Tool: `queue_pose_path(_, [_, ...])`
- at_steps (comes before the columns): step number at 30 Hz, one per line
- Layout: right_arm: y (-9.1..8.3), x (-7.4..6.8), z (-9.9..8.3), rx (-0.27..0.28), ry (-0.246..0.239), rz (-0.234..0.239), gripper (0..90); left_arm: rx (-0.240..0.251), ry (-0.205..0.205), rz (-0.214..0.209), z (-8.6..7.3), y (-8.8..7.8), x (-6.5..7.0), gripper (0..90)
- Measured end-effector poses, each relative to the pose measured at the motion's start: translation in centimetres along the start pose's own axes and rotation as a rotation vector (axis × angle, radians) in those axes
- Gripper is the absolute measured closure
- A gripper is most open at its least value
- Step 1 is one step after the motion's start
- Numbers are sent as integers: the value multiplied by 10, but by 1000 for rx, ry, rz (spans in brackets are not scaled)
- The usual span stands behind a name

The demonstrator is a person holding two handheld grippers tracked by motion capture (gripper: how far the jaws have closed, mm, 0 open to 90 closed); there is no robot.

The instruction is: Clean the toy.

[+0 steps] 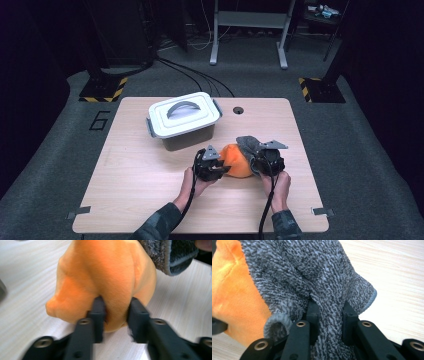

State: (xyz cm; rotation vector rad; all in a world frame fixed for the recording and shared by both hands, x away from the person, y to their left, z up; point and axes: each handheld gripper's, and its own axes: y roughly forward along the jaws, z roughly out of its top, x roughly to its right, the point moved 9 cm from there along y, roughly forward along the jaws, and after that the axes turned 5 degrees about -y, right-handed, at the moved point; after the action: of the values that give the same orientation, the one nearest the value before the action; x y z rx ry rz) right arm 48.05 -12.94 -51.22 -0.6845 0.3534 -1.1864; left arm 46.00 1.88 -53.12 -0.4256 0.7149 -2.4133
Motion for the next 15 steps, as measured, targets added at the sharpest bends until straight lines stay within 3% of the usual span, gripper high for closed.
queue_pose_path(1, [0,0,1,4,-9,-1,733,-4,33,22,2,-1,0,583])
queue_pose_path(2, [0,0,1,4,-9,-1,733,-4,33,22,2,-1,0,529])
queue_pose_path(3, [0,0,0,0,-5,-7,734,-2,60,38,3,-3,0,474])
queue_pose_path(4, [0,1,0,0,2,-4,734,-2,100,82,7,-5,-2,422])
queue_pose_path(5, [1,1,1,7,3,1,734,-1,112,74,7,-4,-2,392])
queue_pose_path(7, [1,0,0,10,-1,-3,734,-6,136,68,6,2,-2,442])
queue_pose_path(8, [1,0,0,10,-1,-3,734,-6,136,68,6,2,-2,516])
queue_pose_path(9, [1,1,0,8,-13,-6,734,2,119,46,4,8,-1,589])
queue_pose_path(11, [2,1,-1,12,-2,2,734,2,111,50,4,9,-1,686])
queue_pose_path(15, [-3,1,1,27,-10,2,733,44,32,39,6,3,0,754])
